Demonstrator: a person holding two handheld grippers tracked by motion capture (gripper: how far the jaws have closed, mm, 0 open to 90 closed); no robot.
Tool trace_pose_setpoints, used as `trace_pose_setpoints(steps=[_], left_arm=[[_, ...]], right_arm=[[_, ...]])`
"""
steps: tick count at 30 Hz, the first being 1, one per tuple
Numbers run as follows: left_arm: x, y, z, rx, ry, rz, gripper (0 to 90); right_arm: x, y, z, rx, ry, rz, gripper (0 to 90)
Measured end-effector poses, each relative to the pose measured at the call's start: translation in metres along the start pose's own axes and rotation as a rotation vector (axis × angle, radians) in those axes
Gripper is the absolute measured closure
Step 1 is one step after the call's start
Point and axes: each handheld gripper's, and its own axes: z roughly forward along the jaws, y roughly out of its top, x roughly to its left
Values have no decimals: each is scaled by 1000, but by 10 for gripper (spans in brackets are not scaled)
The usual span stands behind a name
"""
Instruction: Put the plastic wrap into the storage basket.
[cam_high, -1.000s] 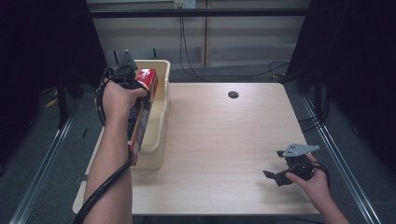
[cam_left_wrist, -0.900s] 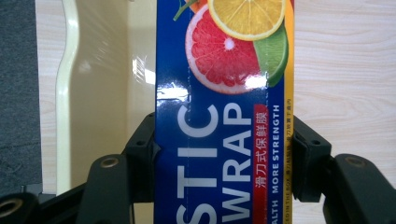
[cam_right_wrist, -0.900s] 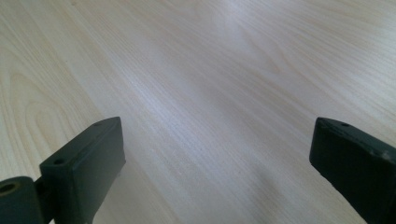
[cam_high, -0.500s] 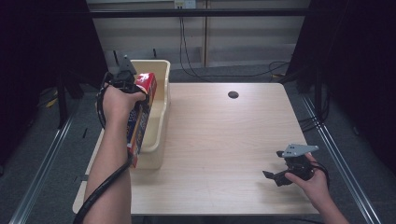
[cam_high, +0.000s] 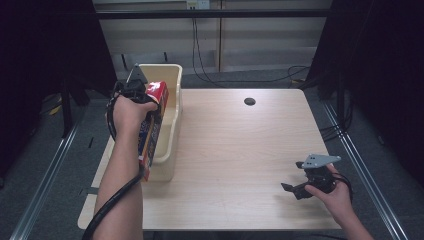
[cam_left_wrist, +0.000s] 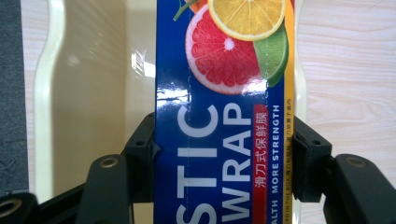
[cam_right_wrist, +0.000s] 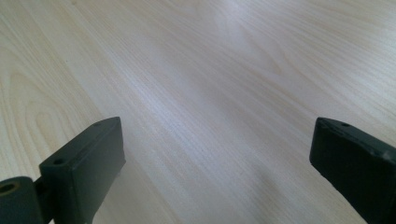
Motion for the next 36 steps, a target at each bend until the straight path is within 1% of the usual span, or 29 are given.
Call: trace_pose_setpoints(steps=[3,4,6,7,8,9,11,12,13,14,16,21,26,27,29,30,34,35,36], left_arm=[[1,0,4,1,-7,-14,402],[1,1,6,0,-5,-6,402],[1,1,7,6,-4,-9,402],[1,1,9,3,4,-8,402],[2,1,9,10,3,-2,401],[2,1,10,12,-6,-8,401],[2,1,10,12,-4,-8,401],[2,2,11,13,3,1,400],[1,1,11,14,-3,-10,400],[2,1,12,11,4,-3,400],[1,1,13,12,7,-13,399],[1,2,16,31,5,-9,398],[2,3,18,30,7,-14,397],[2,3,18,30,7,-20,397],[4,3,18,34,5,-11,397],[3,3,19,27,2,-24,397],[4,3,19,30,2,-19,396],[4,3,18,40,2,-12,396],[3,4,19,39,1,-15,396]], right_arm=[[0,0,0,1,0,0,29],[0,0,0,2,0,1,29],[0,-1,1,3,0,-3,29],[0,-1,0,4,-2,-3,29],[0,-1,1,5,-1,-4,29],[0,-1,1,5,2,-3,29],[0,0,1,4,1,-2,29],[1,0,1,4,1,-3,29],[1,0,1,5,1,-3,29],[1,-1,1,4,1,-5,29],[1,-1,1,7,1,-6,29],[1,-1,1,7,2,-7,29],[1,-1,2,10,1,-4,29],[1,-1,2,10,1,-5,29],[1,-1,2,10,1,-4,29],[1,-1,2,11,1,-5,29],[2,-1,2,11,5,-7,29],[2,-1,2,11,6,-7,29],[2,-1,2,11,7,-6,29]])
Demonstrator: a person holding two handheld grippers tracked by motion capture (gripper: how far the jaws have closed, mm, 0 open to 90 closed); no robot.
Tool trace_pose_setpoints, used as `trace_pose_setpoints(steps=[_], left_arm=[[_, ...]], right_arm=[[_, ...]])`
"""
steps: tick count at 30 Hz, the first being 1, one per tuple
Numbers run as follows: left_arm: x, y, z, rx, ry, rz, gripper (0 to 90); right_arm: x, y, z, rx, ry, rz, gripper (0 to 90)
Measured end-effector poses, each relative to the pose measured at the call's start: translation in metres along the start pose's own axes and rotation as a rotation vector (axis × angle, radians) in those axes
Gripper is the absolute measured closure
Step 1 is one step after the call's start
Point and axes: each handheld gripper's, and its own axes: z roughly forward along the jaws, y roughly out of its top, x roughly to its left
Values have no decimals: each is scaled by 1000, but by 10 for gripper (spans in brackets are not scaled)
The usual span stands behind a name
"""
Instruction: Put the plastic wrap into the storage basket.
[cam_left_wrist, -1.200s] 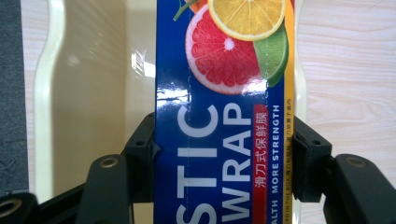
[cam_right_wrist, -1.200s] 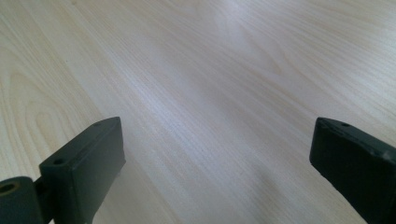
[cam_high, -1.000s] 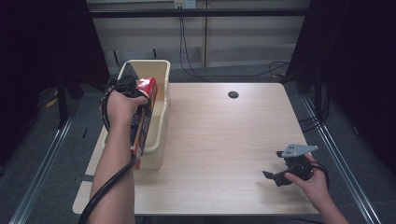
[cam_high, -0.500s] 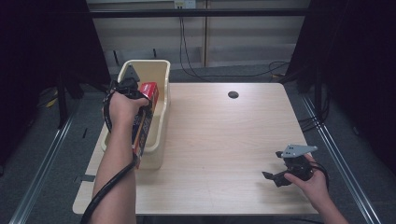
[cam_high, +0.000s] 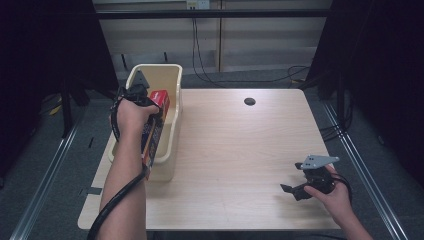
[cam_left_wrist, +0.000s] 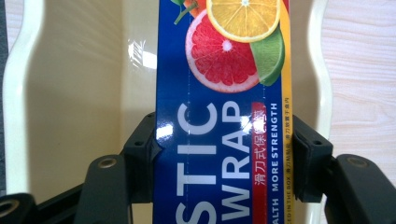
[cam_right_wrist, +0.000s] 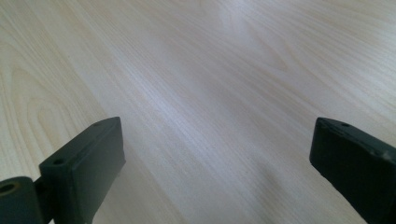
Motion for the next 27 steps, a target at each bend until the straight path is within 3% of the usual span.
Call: trace_pose_setpoints(steps=[27], left_arm=[[-1,4,12,39,3,17,393]], right_arm=[[1,-1,1,10,-2,-3,28]])
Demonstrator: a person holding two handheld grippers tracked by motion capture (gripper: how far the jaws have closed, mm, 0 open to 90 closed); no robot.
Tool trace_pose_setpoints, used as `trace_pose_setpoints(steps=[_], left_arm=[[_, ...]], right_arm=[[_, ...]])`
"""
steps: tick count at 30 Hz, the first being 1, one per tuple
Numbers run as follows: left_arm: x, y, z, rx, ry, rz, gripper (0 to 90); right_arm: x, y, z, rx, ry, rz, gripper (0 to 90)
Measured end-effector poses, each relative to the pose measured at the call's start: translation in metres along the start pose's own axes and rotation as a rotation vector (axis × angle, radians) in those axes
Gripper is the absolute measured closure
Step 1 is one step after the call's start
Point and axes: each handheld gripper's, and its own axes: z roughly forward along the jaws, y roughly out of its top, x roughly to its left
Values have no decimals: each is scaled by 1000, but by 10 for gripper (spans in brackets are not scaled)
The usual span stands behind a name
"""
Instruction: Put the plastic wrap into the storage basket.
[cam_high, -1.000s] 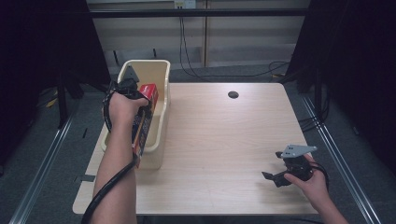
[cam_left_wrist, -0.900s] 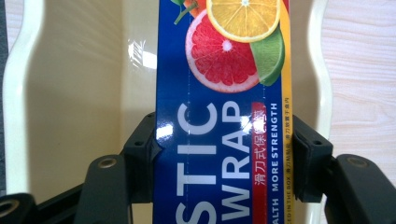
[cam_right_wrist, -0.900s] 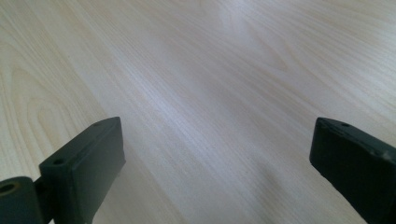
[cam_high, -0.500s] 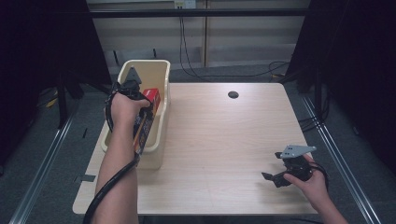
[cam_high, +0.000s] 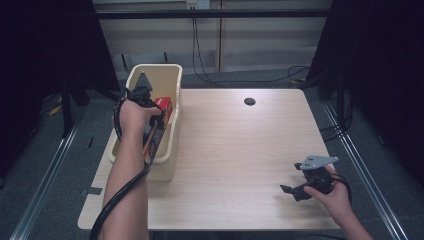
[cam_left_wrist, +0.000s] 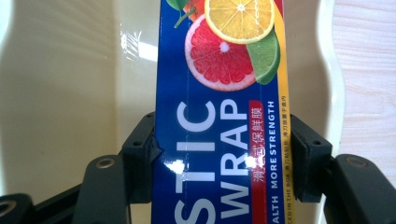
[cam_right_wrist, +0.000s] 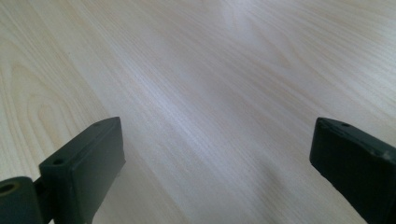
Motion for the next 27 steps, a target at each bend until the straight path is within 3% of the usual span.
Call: trace_pose_setpoints(steps=[4,5,15,20,27], left_arm=[[2,1,-2,8,-3,-3,392],[1,1,-2,3,-9,-21,392],[1,1,5,7,1,-7,390],[1,1,2,-3,-17,-8,381],[0,2,-22,-67,-26,-10,393]], right_arm=[[0,0,0,-1,1,-2,28],[0,0,0,0,1,-2,29],[1,0,1,4,5,-2,28],[1,0,1,5,3,-5,28],[1,0,1,5,1,-14,28]])
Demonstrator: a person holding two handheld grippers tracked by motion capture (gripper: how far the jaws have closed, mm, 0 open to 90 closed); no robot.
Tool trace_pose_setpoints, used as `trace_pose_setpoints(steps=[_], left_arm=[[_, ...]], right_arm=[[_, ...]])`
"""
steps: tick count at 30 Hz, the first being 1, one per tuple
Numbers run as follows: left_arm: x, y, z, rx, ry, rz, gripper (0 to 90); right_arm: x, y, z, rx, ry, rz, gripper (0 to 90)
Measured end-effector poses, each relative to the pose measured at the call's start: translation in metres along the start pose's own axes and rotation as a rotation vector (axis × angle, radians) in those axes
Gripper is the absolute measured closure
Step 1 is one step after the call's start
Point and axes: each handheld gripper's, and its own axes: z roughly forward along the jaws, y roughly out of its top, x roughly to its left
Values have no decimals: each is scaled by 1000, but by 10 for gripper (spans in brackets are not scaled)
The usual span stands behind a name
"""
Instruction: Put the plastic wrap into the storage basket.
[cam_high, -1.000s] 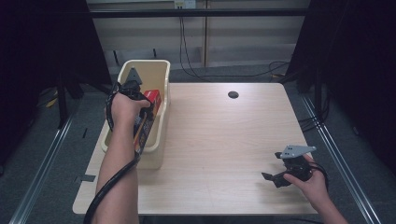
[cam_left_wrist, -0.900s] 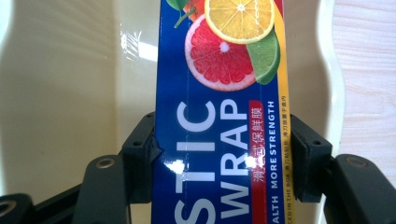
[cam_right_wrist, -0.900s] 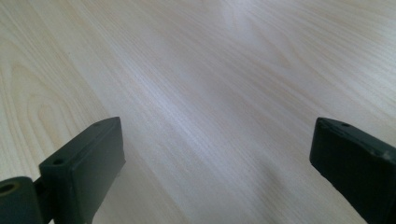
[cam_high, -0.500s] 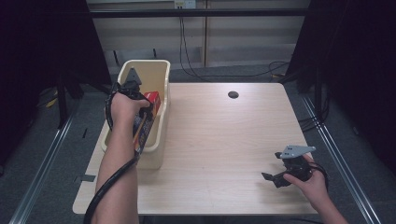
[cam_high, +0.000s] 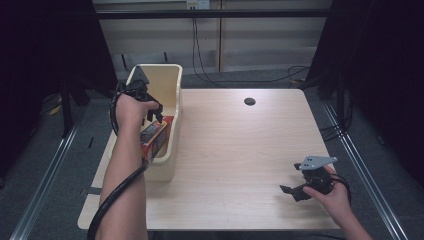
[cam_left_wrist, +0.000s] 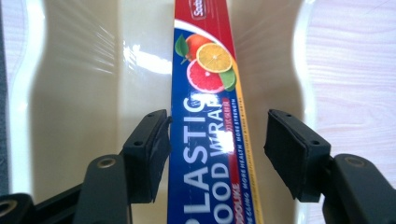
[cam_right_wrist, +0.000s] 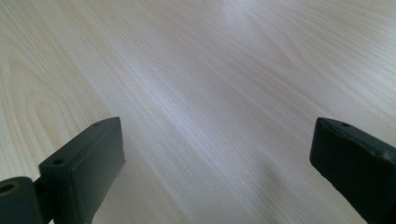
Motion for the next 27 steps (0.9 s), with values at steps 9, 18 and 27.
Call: trace_pose_setpoints(steps=[9,18,27], left_arm=[[-7,-1,-15,-41,-25,18,352],[-22,-5,-24,-68,-60,70,322],[-41,-6,-23,-81,-101,106,287]], right_arm=[[0,1,0,-2,-3,4,28],[1,1,0,-2,0,-2,28],[1,0,-3,-5,-5,5,28]])
